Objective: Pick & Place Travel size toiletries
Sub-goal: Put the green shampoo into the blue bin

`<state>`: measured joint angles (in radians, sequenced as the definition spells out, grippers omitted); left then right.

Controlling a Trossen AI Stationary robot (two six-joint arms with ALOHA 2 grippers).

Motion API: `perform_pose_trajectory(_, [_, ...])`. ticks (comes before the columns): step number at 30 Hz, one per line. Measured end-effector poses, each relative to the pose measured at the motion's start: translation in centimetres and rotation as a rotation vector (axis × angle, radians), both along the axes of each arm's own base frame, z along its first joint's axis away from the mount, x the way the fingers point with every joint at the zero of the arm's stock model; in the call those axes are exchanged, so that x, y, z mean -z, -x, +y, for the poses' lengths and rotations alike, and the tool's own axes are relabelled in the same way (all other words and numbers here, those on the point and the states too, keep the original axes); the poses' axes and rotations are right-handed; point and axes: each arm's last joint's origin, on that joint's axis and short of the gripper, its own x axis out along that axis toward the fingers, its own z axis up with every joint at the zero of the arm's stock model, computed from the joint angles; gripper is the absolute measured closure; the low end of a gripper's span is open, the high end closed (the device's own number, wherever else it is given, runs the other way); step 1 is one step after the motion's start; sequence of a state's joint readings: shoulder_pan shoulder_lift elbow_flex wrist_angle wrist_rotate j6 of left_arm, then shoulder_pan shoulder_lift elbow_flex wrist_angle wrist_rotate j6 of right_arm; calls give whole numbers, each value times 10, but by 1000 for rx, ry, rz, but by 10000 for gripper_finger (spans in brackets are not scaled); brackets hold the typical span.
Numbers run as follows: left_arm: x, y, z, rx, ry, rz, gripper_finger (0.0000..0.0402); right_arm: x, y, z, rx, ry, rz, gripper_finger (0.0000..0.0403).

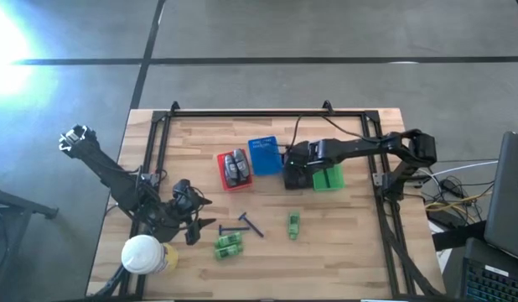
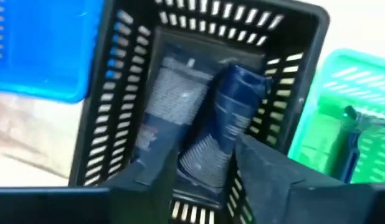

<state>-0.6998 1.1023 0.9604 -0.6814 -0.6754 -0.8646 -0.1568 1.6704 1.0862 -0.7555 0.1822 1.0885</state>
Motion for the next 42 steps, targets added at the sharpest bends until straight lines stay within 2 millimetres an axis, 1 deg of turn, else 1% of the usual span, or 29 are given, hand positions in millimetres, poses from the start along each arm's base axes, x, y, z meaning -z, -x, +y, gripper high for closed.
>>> perform_pose_trajectory(2, [0,0,0,-1,0,-1,120,-7,-1,3,-45,11,-10,214])
perform_pose_trajectory(5, [0,0,0,-1,0,0,120,-26,-9,13,-153,56,-67,187])
perform_pose_trajectory(8, [0,0,0,-1,0,-1,120,-41,-16,30,-251,60,-97,169])
perform_pose_trajectory(11, [0,0,0,-4,-2,-2,120,-47,-14,51,-259,-35,-65,160])
perform_pose_trajectory(15, [0,0,0,-6,0,-3,120,-37,-11,90,-221,-142,-34,153])
perform_pose_trajectory(19, [0,0,0,-6,0,-2,120,-31,-7,134,-148,-179,-45,137])
perform_pose_trajectory(23, [0,0,0,-13,-8,-7,120,-15,-11,159,-63,-203,-52,107])
perform_pose_trajectory(28, [0,0,1,-8,-31,-8,120,5,-13,176,-2,-187,-20,66])
perform_pose_trajectory(32, [0,0,0,4,-28,0,120,4,-12,189,13,-188,-38,44])
perform_pose_trajectory(37, [1,0,0,37,-32,16,120,3,-7,206,56,-200,-71,41])
perform_pose_trajectory(39, [1,0,0,42,-39,17,120,9,-11,209,77,-188,-93,45])
perform_pose_trajectory(42, [0,0,0,39,-44,14,120,25,-16,205,121,-126,-70,56])
